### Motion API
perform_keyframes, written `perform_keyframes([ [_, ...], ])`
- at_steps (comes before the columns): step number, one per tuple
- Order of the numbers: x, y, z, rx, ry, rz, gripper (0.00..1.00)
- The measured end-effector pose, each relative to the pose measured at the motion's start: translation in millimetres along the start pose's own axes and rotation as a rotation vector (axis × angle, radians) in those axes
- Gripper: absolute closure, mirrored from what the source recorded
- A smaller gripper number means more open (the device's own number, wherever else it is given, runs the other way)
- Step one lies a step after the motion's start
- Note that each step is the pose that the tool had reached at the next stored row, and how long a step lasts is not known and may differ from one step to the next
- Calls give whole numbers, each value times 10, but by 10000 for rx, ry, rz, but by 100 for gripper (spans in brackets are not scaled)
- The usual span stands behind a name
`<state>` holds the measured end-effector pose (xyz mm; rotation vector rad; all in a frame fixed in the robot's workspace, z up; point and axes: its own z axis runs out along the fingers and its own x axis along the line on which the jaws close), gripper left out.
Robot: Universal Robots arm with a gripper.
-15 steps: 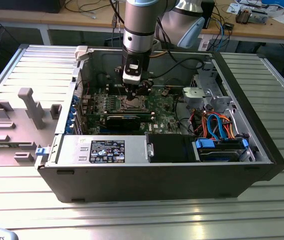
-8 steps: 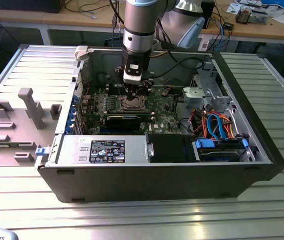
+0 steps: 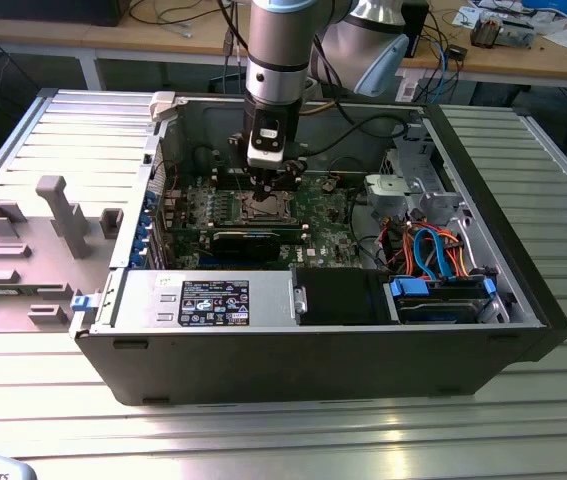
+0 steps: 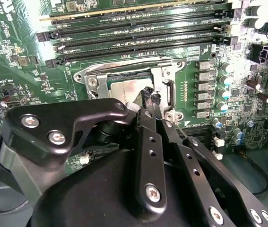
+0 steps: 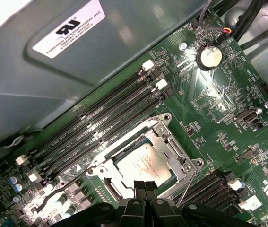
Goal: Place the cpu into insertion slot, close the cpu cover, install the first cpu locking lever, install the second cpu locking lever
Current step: 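Install the first cpu locking lever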
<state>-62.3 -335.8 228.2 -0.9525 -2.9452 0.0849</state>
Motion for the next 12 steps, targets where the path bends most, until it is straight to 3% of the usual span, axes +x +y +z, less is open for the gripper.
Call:
perform_keyframes([
  [12,0,0,0,5,-14,-210,89],
])
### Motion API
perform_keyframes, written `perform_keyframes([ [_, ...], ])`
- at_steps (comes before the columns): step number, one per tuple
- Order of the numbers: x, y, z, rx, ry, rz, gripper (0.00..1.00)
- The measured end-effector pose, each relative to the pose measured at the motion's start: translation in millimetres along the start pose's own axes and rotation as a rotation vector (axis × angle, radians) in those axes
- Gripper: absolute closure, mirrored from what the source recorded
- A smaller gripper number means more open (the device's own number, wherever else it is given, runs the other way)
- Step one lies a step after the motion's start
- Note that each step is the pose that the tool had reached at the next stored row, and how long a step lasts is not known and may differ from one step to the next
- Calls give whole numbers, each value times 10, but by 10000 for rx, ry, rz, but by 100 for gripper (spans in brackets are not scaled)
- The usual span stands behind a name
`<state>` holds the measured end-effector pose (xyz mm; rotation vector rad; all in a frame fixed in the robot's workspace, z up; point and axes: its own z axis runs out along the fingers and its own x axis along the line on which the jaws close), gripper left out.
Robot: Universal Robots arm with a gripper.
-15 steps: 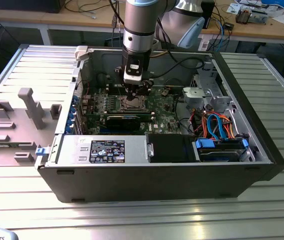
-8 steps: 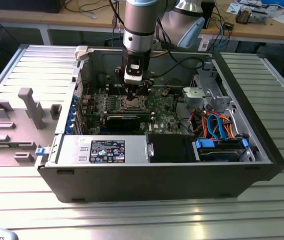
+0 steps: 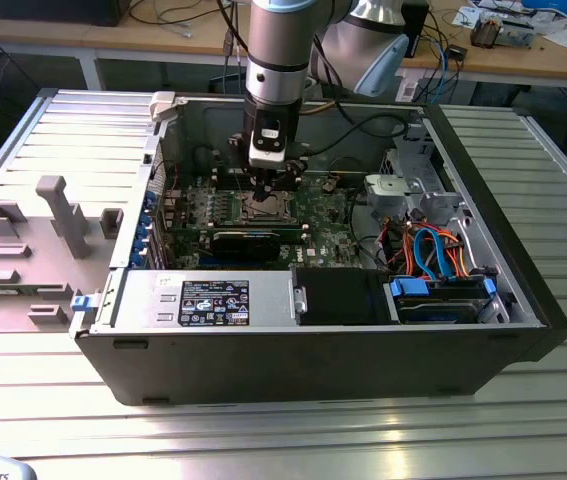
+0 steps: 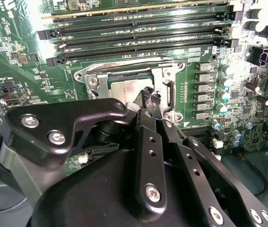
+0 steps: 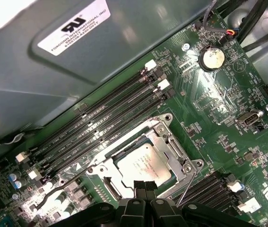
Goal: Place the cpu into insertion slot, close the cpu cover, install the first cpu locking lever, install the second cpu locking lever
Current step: 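Install the first cpu locking lever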
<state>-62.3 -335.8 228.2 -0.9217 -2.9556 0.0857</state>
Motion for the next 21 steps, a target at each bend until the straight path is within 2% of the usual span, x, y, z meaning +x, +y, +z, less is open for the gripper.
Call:
perform_keyframes([
  [21,0,0,1,11,-29,-441,89],
])
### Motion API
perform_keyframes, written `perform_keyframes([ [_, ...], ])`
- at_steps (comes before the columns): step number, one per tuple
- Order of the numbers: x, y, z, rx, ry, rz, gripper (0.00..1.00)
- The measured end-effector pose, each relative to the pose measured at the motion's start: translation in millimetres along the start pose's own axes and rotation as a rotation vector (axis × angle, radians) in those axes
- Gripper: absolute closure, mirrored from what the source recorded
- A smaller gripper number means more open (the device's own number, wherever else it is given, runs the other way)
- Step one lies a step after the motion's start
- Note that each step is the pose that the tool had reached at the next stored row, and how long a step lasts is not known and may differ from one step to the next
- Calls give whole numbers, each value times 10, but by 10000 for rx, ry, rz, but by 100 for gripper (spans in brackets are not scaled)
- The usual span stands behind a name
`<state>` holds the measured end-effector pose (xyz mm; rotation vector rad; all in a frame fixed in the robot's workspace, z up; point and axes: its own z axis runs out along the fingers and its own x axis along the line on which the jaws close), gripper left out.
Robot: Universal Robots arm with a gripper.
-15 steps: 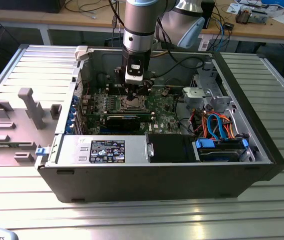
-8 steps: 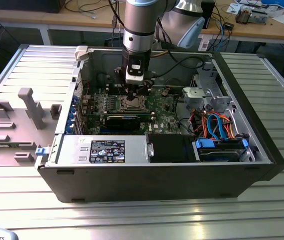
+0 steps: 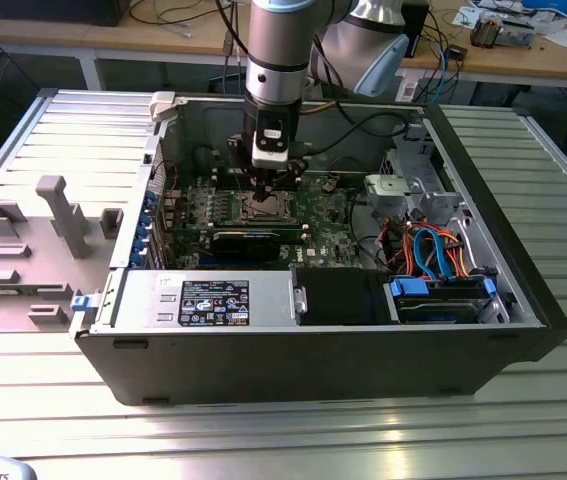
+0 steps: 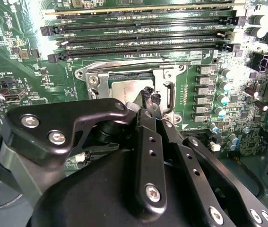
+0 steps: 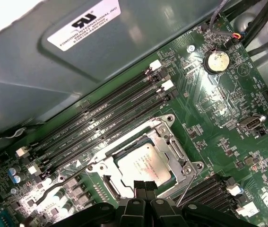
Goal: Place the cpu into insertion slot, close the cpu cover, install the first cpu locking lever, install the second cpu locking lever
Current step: 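Install the first cpu locking lever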
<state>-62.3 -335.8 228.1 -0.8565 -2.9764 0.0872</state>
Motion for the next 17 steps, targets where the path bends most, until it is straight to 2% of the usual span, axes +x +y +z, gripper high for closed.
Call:
perform_keyframes([
  [6,0,0,0,3,-6,-99,89],
  [10,0,0,1,13,-33,-495,89],
  [17,0,0,1,16,-39,-586,89],
])
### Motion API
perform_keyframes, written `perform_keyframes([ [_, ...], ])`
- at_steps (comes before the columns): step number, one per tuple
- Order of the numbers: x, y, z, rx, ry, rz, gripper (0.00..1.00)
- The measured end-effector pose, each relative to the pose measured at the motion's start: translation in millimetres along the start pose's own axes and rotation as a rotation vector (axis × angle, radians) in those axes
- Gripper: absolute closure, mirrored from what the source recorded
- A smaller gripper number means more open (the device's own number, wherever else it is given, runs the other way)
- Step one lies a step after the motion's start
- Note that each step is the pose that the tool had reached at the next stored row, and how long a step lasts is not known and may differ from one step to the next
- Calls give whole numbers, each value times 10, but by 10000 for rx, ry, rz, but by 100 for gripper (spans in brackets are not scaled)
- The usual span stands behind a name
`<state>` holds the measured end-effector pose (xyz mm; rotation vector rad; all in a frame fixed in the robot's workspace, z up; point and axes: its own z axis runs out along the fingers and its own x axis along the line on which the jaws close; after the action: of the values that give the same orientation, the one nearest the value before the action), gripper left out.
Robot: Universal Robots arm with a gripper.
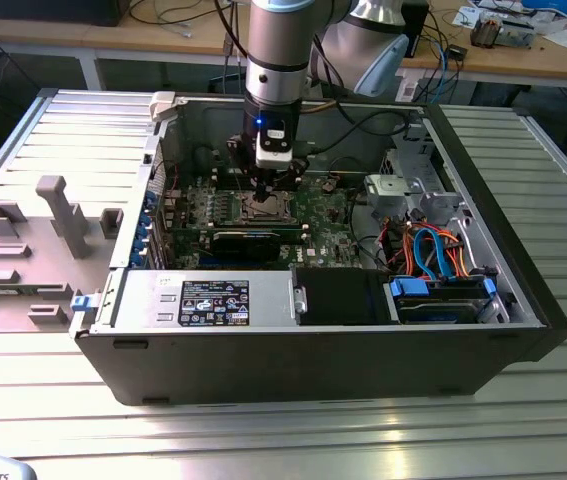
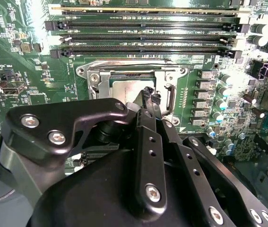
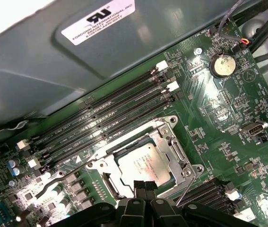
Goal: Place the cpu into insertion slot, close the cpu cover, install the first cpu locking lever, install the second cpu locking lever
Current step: 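Install the first cpu locking lever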
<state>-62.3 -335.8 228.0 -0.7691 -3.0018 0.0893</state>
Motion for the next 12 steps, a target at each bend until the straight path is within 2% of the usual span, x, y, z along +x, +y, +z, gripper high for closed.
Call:
perform_keyframes([
  [12,0,0,0,5,-14,-206,89],
])
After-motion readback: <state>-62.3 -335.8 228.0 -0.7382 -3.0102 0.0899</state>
